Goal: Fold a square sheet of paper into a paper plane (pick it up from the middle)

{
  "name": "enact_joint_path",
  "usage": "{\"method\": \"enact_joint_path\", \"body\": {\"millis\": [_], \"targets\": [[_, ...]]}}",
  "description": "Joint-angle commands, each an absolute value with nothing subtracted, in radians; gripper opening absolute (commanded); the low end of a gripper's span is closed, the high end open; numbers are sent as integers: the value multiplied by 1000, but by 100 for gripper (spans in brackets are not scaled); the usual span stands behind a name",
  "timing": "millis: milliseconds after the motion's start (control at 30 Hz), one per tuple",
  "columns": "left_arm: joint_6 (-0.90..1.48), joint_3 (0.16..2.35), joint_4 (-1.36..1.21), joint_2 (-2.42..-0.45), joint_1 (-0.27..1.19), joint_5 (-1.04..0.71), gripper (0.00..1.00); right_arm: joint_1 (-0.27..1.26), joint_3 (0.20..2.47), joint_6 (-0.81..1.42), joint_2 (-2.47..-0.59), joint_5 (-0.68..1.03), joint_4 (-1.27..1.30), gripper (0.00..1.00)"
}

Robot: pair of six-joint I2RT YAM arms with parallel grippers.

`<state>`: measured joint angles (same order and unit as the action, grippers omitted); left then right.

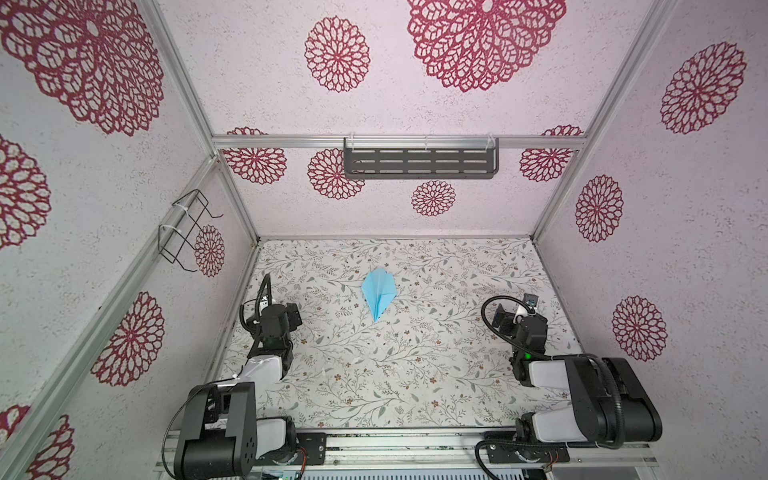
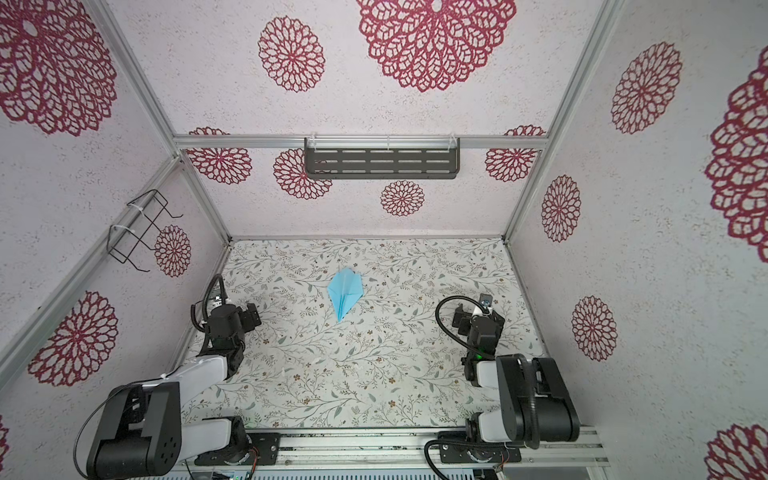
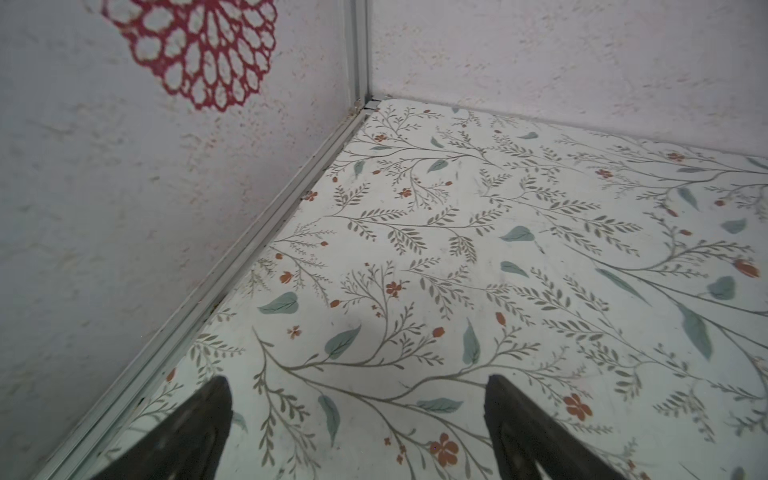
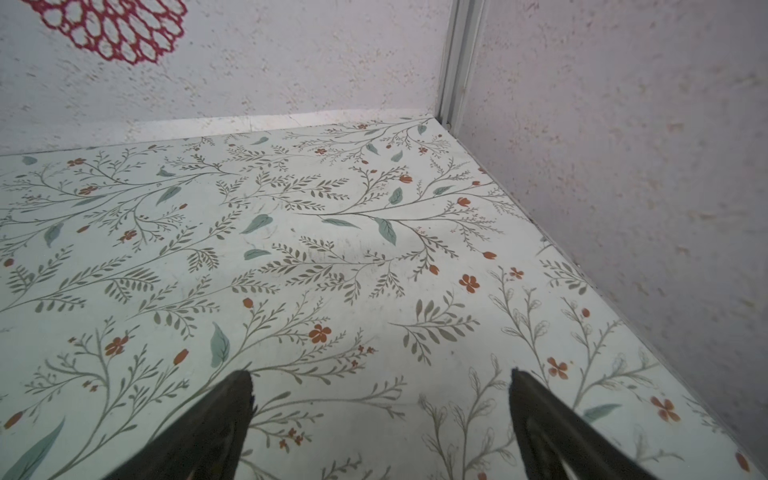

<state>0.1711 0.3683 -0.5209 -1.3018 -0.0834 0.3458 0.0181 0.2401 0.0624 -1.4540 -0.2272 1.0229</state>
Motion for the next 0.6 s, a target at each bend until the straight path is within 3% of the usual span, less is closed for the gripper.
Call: {"method": "enact_joint_path", "body": {"millis": [0,233,567], "targets": [[130,363,-755,-1333,-128,157,97,12,257,24,-1496,-159,1161,99],[133,393,-921,-1541,-147,89,97,12,255,15,-1533,-139,1195,99],[137,431,-845,-1546,-139,110,97,12,266,17,-1536,-144,1177,99]]}}
